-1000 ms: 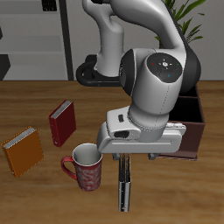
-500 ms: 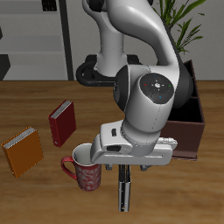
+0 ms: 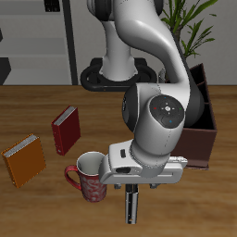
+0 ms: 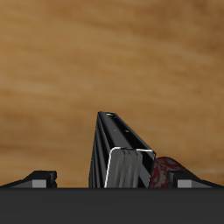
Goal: Place the striped book into the left desk caddy's front compartment
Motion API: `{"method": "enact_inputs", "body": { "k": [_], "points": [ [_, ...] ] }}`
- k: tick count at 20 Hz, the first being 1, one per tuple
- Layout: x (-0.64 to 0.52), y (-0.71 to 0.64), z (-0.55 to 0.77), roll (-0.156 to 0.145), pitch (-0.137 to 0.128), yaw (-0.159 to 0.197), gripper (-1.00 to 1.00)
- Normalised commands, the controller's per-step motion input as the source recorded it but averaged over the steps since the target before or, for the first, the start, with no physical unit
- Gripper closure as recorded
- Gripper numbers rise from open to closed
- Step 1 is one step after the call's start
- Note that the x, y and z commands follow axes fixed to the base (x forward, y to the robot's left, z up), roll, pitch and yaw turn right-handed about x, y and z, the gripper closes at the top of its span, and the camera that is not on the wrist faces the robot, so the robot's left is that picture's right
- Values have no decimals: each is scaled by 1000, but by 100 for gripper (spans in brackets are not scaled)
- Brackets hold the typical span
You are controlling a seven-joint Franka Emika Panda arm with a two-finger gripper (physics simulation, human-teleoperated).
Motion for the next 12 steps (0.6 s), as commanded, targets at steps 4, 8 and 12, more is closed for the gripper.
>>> {"method": "enact_inputs", "body": {
  "k": [4,8,12],
  "points": [
    [48,-1,-307,5,50,26,-100],
    [-24,-79,-149,0,21,-14,100],
    [-65,-138,-85,-20,3,-17,100]
  ]
}}
